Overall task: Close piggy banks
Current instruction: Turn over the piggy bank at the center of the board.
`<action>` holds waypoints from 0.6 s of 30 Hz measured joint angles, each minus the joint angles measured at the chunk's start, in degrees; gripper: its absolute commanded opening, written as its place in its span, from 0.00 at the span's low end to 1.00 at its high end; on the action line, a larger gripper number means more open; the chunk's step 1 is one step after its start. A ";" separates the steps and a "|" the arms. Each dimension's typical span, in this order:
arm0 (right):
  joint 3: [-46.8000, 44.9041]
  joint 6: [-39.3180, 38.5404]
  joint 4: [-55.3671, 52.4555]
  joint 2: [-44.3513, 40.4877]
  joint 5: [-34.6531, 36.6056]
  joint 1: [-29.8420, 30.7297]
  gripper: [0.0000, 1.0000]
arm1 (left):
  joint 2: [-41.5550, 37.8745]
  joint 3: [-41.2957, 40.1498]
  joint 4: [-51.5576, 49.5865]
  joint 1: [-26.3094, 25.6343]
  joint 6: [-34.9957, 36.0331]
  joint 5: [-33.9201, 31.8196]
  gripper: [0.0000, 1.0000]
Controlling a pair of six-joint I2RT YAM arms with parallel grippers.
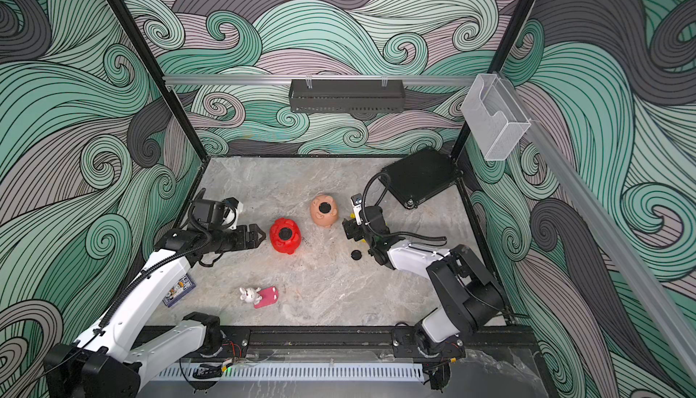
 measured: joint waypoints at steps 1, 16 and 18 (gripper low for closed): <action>0.11 0.02 0.00 0.15 0.24 0.00 0.90 | 0.02 0.00 0.02 0.00 0.00 0.00 0.91; 3.02 0.20 -1.90 2.03 1.81 -0.15 0.73 | 0.17 0.00 0.22 0.00 0.00 0.02 0.91; 3.15 0.59 -2.23 2.05 1.81 -0.42 0.72 | 0.20 0.00 0.22 0.00 0.00 0.02 0.91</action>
